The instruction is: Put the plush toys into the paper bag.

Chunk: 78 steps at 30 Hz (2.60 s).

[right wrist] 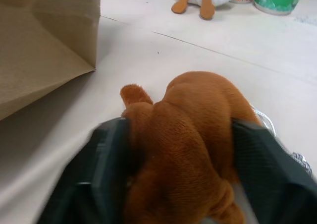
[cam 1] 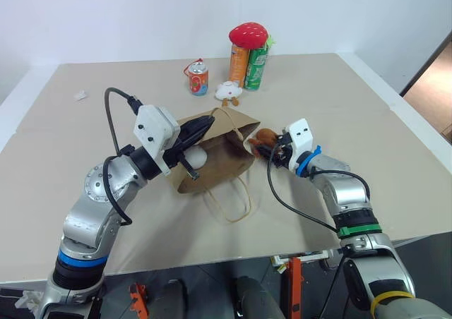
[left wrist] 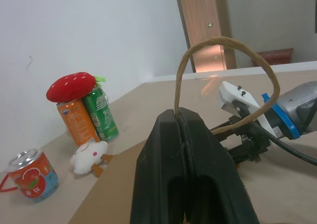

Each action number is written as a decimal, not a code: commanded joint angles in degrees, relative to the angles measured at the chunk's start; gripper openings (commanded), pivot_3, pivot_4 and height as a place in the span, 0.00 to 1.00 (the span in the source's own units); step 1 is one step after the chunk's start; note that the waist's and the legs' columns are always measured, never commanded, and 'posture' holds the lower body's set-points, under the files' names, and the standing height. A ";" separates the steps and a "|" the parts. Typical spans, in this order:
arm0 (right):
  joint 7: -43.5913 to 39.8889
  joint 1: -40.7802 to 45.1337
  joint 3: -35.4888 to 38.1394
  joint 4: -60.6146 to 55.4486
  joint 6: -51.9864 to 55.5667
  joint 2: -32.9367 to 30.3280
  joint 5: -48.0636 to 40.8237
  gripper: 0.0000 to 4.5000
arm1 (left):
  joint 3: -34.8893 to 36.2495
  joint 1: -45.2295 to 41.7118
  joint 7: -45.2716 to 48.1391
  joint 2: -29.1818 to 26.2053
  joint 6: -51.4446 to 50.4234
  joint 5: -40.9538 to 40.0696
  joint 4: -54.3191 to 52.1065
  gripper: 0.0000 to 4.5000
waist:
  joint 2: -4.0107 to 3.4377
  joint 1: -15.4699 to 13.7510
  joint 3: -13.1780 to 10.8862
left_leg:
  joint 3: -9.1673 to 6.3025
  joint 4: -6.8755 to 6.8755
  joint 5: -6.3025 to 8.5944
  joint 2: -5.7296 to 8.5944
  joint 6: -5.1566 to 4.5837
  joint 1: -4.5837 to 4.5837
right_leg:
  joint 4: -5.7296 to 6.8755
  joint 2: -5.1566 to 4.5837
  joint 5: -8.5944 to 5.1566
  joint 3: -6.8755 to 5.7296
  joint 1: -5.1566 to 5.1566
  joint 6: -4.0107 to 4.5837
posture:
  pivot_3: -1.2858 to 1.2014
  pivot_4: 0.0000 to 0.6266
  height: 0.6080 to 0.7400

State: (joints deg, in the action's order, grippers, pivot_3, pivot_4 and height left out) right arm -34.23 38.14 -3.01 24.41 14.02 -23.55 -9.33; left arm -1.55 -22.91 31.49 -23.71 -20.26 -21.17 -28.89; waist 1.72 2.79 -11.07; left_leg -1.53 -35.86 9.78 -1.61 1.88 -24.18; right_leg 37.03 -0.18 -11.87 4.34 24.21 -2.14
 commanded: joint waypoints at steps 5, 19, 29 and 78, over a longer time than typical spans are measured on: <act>-11.41 -4.80 5.98 -17.59 9.50 -7.54 -10.47 0.24 | 0.38 -0.07 -0.11 -0.07 0.76 -0.04 -1.68 0.00 | 0.00 -0.03 0.00 | -0.01 0.01 0.00 0.00 0.00 -0.02 | 0.00 0.00 0.00 0.00 0.01 0.00 | 0.52 0.24 1.00; -16.13 -8.37 2.81 -46.76 32.10 -12.51 -29.27 0.24 | 0.26 -0.61 0.39 -0.05 0.77 -0.26 -0.98 0.00 | -0.06 0.01 -0.04 | -0.03 0.02 0.00 -0.05 0.00 0.02 | 0.05 0.09 -0.23 0.01 0.04 0.26 | 0.52 0.24 1.00; -3.42 0.13 -11.18 -30.74 14.43 1.15 -7.67 0.24 | 0.08 -0.75 -0.09 0.04 0.62 0.01 -1.33 0.00 | -0.01 -0.02 -0.02 | 0.01 -0.10 0.00 -0.01 0.00 -0.10 | 0.03 0.06 -0.20 0.09 0.08 0.22 | 0.52 0.24 1.00; -7.75 -14.03 -10.29 -40.21 35.16 -8.22 -16.93 0.92 | 0.20 -0.37 -0.24 -0.24 0.42 0.73 -1.80 0.00 | 0.11 -0.04 0.05 | -0.01 -0.10 -0.02 0.01 -0.02 -0.12 | 0.03 0.07 -0.24 0.11 0.09 0.29 | 0.52 0.24 1.00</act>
State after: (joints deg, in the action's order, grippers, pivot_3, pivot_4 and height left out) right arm -43.06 23.18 -12.60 -16.36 50.08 -32.51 -27.78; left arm -1.88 -22.55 31.68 -23.69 -20.39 -20.65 -28.78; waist 1.83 2.75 -11.02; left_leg -1.54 -35.95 9.76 -1.60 1.86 -24.30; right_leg 37.06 -0.10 -12.11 4.44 24.30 -1.86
